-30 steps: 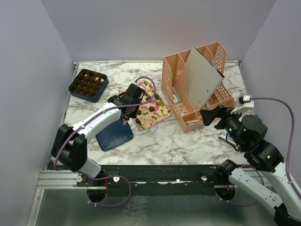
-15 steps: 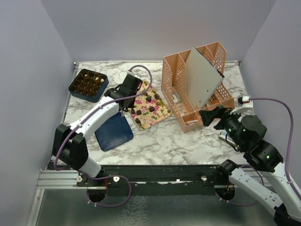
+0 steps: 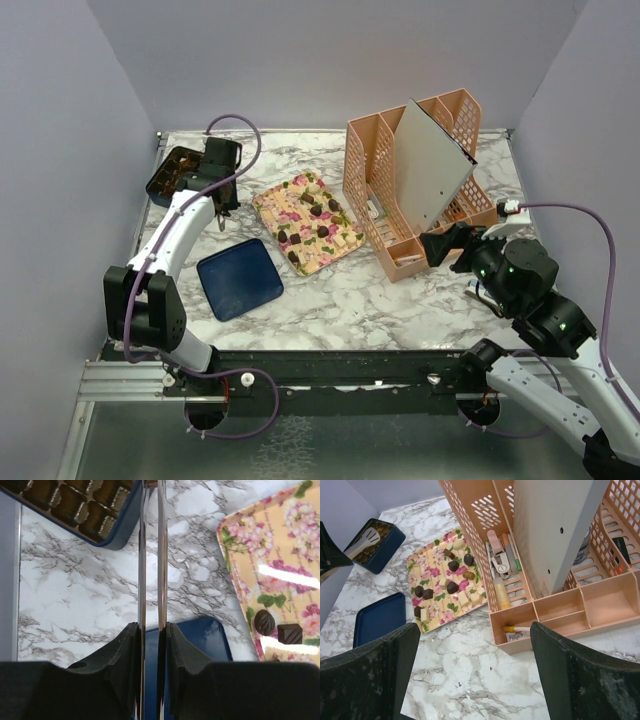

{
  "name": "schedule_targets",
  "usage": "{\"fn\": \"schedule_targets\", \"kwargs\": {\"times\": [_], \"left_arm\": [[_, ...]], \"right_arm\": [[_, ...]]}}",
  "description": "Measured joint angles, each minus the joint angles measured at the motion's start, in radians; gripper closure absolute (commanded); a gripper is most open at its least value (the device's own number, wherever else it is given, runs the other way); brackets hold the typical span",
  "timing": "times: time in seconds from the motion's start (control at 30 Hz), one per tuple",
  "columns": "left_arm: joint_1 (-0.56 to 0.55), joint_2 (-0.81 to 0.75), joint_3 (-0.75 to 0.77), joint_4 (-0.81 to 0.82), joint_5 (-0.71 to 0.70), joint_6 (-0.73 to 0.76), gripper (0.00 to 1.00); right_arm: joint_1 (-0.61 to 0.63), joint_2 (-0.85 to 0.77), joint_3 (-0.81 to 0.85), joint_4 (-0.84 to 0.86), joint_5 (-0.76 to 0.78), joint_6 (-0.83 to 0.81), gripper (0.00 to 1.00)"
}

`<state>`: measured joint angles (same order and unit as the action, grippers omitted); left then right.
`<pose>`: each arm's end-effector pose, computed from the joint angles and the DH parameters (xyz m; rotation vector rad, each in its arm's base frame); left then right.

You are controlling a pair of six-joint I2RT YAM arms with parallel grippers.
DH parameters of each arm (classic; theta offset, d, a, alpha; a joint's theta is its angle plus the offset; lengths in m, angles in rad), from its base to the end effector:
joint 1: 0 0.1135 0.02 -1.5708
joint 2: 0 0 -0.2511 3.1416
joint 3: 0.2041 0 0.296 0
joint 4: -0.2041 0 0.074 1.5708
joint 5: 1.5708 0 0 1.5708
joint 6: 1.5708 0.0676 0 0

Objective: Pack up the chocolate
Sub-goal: Place the fake chocolate in the packing box.

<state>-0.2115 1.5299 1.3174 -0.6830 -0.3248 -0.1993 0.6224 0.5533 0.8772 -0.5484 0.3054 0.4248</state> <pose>0.3878 -0.0612 0.2541 -0.1239 2.4113 0.2140 0.1720 0.0984 0.3638 0.0422 1.8095 0.4768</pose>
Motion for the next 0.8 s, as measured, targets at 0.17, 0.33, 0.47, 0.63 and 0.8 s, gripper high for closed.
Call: {"fn": "schedule_targets", "kwargs": {"times": [0.17, 0.33, 0.47, 0.63, 0.8], "left_arm": [[0.085, 0.002, 0.014, 0.003, 0.024, 0.0, 0.71], [0.134, 0.021, 0.014, 0.013, 0.051, -0.001, 0.69], [0.147, 0.053, 0.015, 0.023, 0.072, -0.004, 0.69], [0.156, 0.085, 0.042, 0.03, 0.089, -0.006, 0.68], [0.164, 0.109, 0.072, 0.042, 0.095, -0.006, 0.65]], "right_arm": [[0.0, 0.004, 0.0, 0.001, 0.0, 0.0, 0.03], [0.0, 0.006, 0.0, 0.003, -0.001, 0.0, 0.03], [0.0, 0.01, 0.0, 0.002, -0.001, 0.0, 0.03], [0.0, 0.01, 0.001, 0.001, 0.0, -0.003, 0.03], [0.0, 0.008, 0.005, 0.0, 0.0, -0.004, 0.03]]}}
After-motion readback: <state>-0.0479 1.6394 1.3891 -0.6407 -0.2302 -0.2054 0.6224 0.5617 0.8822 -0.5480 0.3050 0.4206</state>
